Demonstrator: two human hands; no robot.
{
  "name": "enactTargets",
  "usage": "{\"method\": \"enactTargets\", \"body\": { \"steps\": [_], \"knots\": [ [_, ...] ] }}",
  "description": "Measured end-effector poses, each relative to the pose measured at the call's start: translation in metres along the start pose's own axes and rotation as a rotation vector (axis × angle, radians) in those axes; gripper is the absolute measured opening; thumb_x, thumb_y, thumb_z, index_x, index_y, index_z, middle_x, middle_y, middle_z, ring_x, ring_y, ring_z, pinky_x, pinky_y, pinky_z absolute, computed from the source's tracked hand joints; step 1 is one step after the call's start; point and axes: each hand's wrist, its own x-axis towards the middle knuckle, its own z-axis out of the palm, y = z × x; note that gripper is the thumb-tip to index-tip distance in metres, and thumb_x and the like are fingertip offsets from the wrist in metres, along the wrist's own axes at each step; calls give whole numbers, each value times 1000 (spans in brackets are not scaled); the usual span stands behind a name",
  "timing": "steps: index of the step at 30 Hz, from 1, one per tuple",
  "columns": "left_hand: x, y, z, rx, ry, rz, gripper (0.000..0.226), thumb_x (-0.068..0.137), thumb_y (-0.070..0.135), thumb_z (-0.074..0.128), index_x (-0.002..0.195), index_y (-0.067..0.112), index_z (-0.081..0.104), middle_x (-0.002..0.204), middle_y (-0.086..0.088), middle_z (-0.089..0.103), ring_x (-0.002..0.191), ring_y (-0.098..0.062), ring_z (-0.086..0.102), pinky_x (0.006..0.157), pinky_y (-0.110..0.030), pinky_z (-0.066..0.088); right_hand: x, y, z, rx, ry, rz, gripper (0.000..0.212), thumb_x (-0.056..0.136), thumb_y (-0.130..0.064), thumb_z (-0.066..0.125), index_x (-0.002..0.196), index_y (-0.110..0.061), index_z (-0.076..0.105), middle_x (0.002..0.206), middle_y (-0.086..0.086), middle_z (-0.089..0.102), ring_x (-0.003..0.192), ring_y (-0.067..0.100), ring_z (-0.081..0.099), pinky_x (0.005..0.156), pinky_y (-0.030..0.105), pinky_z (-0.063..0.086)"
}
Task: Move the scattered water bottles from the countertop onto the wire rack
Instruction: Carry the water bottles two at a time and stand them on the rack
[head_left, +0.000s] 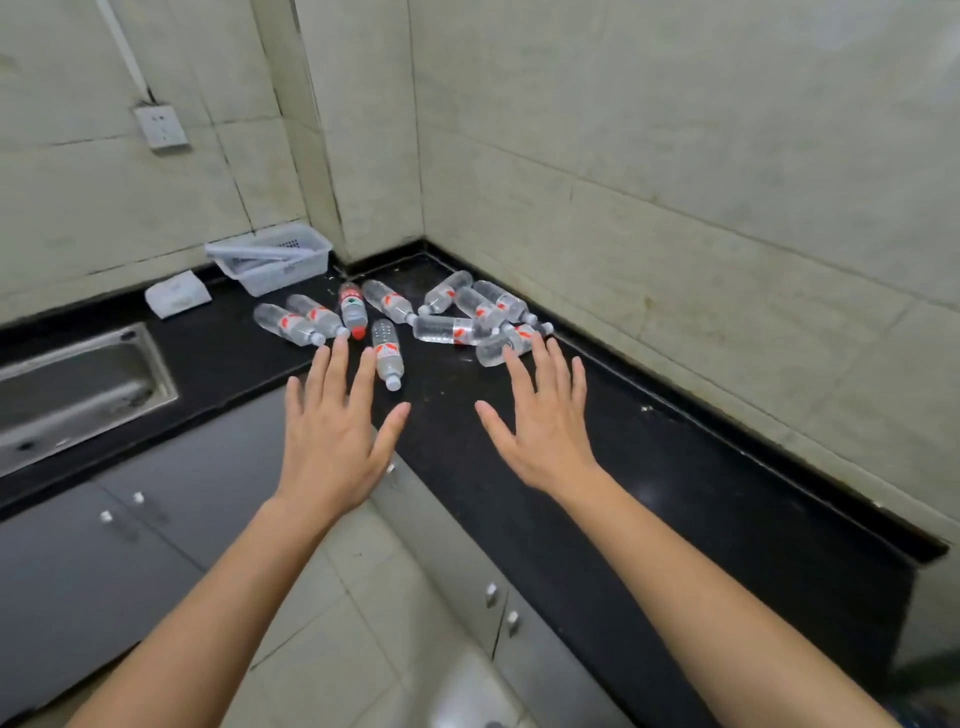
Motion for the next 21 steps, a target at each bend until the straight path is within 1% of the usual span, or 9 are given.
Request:
{"method": "enactTargets", "body": {
  "steps": [4,7,9,11,12,15,17,19,21],
  "knots": [
    [48,-41,31,56,-1,50,72,98,57,31,153,11,33,162,-18,25,151,-35,20,115,-62,25,51,-9,51,0,-19,-9,72,99,-59,38,156,-17,30,167,19,14,156,33,4,124,57,4],
    [98,-74,66,112,-50,65,73,98,58,28,152,11,36,160,-19,29,150,-35,22,114,-62,26,94,-9,93,-1,-40,-10,72,99,-59,40,156,-17,32,167,20,15,156,34,5,124,57,4],
    [135,-95,94,100,-151,23,74,98,60,24,155,14,31,162,-15,25,151,-33,19,116,-59,24,124,-3,122,-18,-81,12,71,99,-58,41,156,-16,34,166,20,18,156,34,8,124,57,5],
    [173,-113,124,77,-306,-40,72,100,59,25,158,17,21,166,-12,15,154,-30,10,120,-55,20,153,4,151,-38,-171,79,70,99,-58,40,156,-15,35,166,21,18,155,35,8,124,58,5],
    [189,-121,139,100,-389,-45,71,101,58,26,159,17,17,167,-11,9,154,-29,6,121,-54,17,166,7,164,-45,-236,109,71,100,-58,39,157,-15,32,166,21,15,156,36,5,124,58,4],
    [231,-143,179,229,-546,22,69,103,50,30,160,18,9,168,-11,1,154,-29,0,121,-55,14,205,21,201,-95,-408,144,74,101,-58,35,161,-16,20,168,19,6,156,35,-1,124,58,1],
    [253,-157,200,283,-616,53,70,102,42,37,160,17,7,167,-13,-1,154,-32,0,121,-57,14,226,29,220,-113,-483,186,75,101,-59,35,161,-17,17,168,19,5,156,36,-1,124,58,1],
    [269,-165,216,314,-704,81,79,97,28,49,160,17,1,167,-15,-6,154,-33,-3,121,-58,12,240,35,236,-118,-551,243,76,101,-60,34,161,-17,16,168,20,2,155,38,-3,123,58,-2],
    [284,-172,231,386,-786,171,93,92,17,57,159,17,-7,166,-16,-12,153,-35,-9,121,-59,9,253,39,251,-130,-637,285,76,102,-61,33,161,-17,13,168,21,-3,155,40,-9,122,58,-6]
  ]
}}
